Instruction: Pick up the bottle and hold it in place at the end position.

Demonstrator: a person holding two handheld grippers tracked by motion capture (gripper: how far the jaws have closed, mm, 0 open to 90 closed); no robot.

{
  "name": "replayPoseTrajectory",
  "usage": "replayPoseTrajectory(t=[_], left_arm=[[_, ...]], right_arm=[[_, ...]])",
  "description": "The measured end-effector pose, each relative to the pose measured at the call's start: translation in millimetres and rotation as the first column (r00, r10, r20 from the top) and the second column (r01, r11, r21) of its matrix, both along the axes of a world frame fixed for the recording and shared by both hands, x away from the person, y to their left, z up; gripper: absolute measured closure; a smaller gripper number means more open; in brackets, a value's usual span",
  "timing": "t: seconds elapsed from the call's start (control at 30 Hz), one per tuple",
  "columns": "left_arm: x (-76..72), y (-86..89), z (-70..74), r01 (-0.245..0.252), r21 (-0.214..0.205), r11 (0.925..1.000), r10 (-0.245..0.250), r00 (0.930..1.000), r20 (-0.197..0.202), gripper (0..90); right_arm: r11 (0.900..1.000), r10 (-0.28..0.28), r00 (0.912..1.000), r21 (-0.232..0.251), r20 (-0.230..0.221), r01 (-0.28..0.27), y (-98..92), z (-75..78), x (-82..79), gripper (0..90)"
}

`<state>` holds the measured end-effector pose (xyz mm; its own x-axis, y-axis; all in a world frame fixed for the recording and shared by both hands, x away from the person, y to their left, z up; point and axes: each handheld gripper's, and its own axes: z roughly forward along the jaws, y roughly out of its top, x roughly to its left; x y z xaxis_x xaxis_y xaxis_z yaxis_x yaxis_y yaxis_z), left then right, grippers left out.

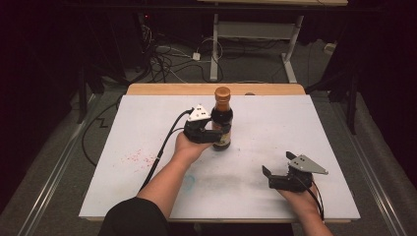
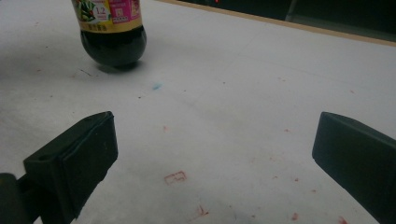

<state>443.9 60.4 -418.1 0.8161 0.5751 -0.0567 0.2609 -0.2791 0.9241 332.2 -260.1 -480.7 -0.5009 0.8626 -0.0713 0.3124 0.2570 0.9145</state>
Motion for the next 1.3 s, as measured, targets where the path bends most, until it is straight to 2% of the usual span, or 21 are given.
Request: replayPoseTrajectory(t=[0.17,0.3,0.43,0.57,0.73,0.9,1.07,1.13,1.17,1.3], left_arm=[[0.6,-5.6,-6.9,0.01,0.04,0.9992,-0.01,0.9999,0.006,29.1],[0.9,-3.2,-6.8,0.031,0.045,0.9985,-0.032,0.9994,0.011,29.0],[2.2,1.0,-5.6,0.054,0.055,0.997,-0.053,0.9986,-0.006,28.7],[1.8,2.5,-4.9,0.065,0.064,0.9958,-0.065,0.9979,-0.004,28.5],[1.0,2.9,-7.0,0.06,0.05,0.997,-0.06,0.9982,0.003,28.2],[-1.6,2.0,-11.3,0.035,0.019,0.9992,-0.036,0.9993,0.011,27.9],[-5.0,-0.4,-14.4,-0.004,-0.005,1.0,0.004,1.0,0.006,26.8],[-5.5,-1.2,-15.9,-0.009,0.001,1.0,0.009,1.0,0.0,23.3],[-5.3,-3.5,-20.1,-0.006,0.009,0.9999,0.006,0.9996,-0.028,20.8],[-3.6,-4.6,-26.0,-0.021,0.027,0.9994,0.023,0.9985,-0.049,19.5]], right_arm=[[1.0,0.003,1.0,-0.001,0.006,-0.003,-0.2,0.0,-0.1,0.9],[1.0,0.003,1.0,-0.003,0.007,-0.003,-0.2,0.0,-0.3,0.9],[0.9999,-0.001,0.9999,-0.011,0.013,0.001,0.2,-0.1,-0.1,1.0],[0.9999,-0.001,0.9999,-0.012,0.015,0.002,0.3,-0.1,-0.4,0.9],[1.0,-0.006,1.0,0.004,0.003,0.006,-0.7,0.3,0.2,0.9],[0.9999,0.006,0.9998,0.01,-0.018,-0.006,-1.1,2.2,3.1,1.9],[0.9999,0.009,1.0,0.011,-0.003,-0.009,2.5,12.5,8.7,2.0],[0.9999,0.009,1.0,0.014,0.0,-0.009,3.7,14.6,10.0,2.0],[0.9998,0.019,0.9998,0.009,0.009,-0.019,6.5,18.7,13.4,2.0],[0.9997,0.022,0.9997,0.012,0.013,-0.023,11.7,25.8,18.8,2.1]])
